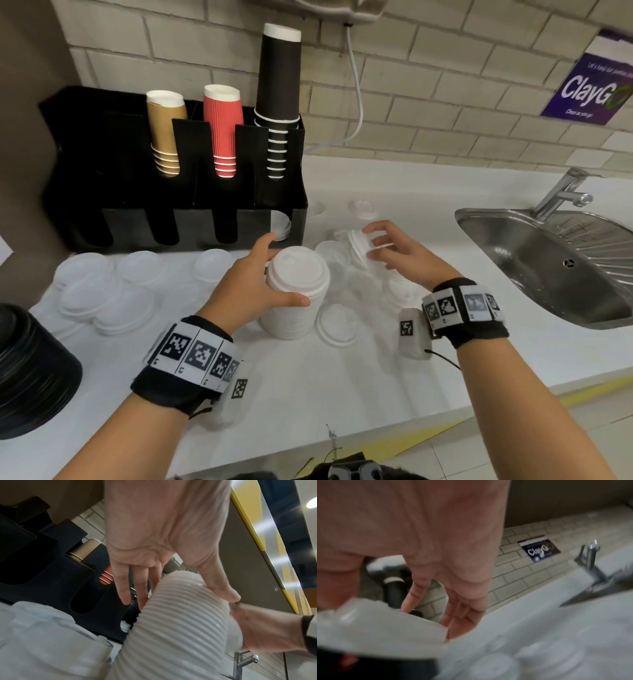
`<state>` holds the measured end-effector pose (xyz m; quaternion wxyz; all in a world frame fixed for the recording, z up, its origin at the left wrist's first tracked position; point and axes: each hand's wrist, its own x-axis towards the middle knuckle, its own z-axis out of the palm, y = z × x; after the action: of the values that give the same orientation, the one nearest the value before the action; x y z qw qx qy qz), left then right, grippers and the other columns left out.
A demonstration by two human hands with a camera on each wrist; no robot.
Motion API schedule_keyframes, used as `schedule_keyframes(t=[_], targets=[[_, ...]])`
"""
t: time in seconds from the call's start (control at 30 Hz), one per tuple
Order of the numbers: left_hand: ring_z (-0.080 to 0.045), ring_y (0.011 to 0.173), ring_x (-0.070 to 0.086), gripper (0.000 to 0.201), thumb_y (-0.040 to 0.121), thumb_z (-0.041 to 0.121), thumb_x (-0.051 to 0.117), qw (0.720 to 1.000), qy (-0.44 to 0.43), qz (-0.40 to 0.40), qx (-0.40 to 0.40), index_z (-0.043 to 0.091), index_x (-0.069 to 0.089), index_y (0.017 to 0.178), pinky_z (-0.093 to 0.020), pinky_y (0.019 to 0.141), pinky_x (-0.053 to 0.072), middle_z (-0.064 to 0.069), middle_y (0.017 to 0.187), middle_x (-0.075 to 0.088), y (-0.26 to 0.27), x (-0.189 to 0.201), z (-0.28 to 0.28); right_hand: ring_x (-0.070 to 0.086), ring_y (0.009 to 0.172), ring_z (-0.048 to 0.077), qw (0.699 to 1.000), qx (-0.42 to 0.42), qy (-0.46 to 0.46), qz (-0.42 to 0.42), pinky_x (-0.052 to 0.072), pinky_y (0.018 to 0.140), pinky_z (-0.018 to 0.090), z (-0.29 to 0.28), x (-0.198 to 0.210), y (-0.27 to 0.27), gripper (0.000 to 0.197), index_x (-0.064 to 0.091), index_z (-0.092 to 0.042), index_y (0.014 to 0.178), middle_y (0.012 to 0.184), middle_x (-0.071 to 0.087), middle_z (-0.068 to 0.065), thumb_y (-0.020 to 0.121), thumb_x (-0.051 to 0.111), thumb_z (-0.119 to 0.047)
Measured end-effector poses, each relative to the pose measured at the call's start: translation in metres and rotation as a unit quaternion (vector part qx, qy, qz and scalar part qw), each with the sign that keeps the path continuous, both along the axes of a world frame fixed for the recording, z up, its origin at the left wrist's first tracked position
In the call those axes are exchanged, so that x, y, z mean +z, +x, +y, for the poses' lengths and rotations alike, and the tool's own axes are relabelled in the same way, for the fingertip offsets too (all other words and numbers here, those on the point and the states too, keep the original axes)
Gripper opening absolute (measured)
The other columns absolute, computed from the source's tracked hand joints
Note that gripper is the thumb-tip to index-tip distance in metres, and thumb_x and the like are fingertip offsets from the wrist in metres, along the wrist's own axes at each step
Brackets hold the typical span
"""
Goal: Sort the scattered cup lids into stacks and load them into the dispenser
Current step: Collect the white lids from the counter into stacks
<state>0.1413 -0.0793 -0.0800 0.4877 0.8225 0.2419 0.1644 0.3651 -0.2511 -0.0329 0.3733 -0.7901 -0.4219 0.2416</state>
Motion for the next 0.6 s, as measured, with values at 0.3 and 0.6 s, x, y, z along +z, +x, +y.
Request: schedule_keyframes(t=[0.3, 0.6], targets=[[-0.005, 0.110, 0.050, 0.123, 0.052, 0.049, 0.090, 1.000, 0.017, -0.013, 0.009, 0.032, 0.018, 0.149, -0.022, 0.084, 0.041, 0.021, 0.122, 0.049, 0.000, -0.001, -0.002, 0.049, 0.103, 0.006, 0.988, 0.082, 0.090, -0.091, 0.039, 0.082, 0.019, 0.045, -0.010, -0.072, 0.040, 0.060, -0.041, 0.115, 0.112, 0.053, -0.010, 0.080, 0.074, -0.031], [-0.004, 0.103, 0.050, 0.118, 0.050, 0.049, 0.091, 0.999, 0.028, -0.009, 0.023, 0.034, 0.024, 0.146, -0.014, 0.075, 0.040, 0.030, 0.104, 0.048, -0.002, 0.000, -0.002, 0.045, 0.112, 0.011, 0.983, 0.088, 0.071, -0.145, 0.036, 0.094, 0.020, 0.050, -0.009, -0.087, 0.048, 0.062, -0.040, 0.115, 0.114, 0.049, -0.002, 0.071, 0.081, -0.033]])
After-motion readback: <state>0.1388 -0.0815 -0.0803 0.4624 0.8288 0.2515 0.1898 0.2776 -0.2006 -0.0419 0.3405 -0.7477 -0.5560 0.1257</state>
